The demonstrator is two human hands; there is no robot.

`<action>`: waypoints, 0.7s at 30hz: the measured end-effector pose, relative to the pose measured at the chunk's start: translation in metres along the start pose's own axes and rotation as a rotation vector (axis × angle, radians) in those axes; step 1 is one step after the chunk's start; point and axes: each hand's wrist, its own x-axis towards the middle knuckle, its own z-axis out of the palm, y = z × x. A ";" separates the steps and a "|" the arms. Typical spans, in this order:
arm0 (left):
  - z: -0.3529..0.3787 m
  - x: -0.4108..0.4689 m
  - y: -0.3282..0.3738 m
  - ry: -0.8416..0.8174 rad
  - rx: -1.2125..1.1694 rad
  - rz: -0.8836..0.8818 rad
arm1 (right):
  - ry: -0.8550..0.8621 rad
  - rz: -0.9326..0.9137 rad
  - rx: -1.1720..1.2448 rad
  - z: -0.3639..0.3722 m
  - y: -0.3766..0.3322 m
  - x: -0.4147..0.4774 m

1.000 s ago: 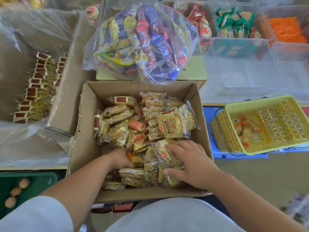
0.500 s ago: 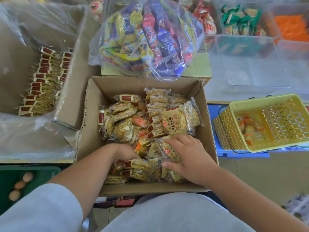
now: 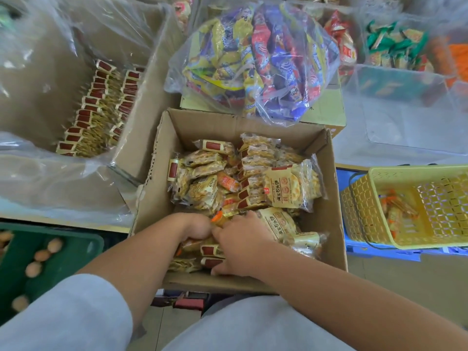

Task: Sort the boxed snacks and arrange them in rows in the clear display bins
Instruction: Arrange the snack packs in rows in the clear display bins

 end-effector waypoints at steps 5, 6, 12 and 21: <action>-0.009 -0.008 -0.014 0.006 0.107 0.022 | -0.039 -0.077 0.112 0.000 0.001 -0.004; -0.009 -0.009 -0.016 -0.012 0.132 0.011 | -0.055 -0.072 0.142 -0.004 0.005 -0.007; -0.009 -0.011 -0.009 -0.081 0.338 0.017 | 0.019 0.031 0.273 -0.028 0.042 -0.042; 0.004 -0.011 -0.013 -0.102 0.423 0.027 | 0.249 0.429 0.443 -0.037 0.089 -0.086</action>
